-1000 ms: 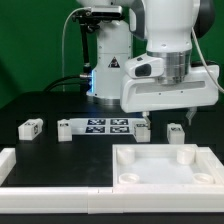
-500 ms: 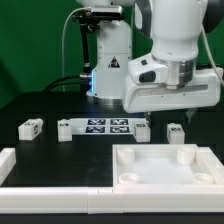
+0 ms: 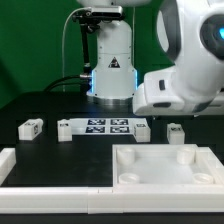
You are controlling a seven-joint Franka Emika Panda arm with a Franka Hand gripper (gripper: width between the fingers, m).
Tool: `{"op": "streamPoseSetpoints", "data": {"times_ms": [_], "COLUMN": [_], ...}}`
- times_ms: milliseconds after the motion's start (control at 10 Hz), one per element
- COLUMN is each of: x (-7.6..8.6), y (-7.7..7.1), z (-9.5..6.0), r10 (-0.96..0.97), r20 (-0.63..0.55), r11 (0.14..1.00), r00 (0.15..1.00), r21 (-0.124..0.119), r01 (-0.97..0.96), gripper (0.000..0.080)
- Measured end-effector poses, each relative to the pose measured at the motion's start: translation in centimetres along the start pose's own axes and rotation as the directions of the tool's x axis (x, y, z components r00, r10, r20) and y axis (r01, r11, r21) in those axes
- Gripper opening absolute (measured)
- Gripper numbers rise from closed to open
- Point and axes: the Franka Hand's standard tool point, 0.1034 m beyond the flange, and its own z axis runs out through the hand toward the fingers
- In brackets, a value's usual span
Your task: Assemble one leg
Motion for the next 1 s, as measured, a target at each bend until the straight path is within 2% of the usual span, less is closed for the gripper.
{"op": "streamPoseSetpoints", "data": {"times_ms": [100, 300, 700, 1000], "x": [0.6, 1.2, 2.6, 2.8], "y": [-0.1, -0.1, -0.1, -0.3], "z": [-0.1, -0.2, 1.3, 1.9], "r10": [-0.003, -0.007, -0.003, -0.004], "r20": [0.046, 0.036, 0.008, -0.004], "r11": [1.0, 1.0, 1.0, 1.0], "r00": [0.999, 0.999, 1.0, 1.0], "r21": [0.0, 0.004, 0.011, 0.011], "r01": [0.003, 0.007, 0.003, 0.004], "gripper": [0.0649, 0.0649, 0.0649, 0.0649]}}
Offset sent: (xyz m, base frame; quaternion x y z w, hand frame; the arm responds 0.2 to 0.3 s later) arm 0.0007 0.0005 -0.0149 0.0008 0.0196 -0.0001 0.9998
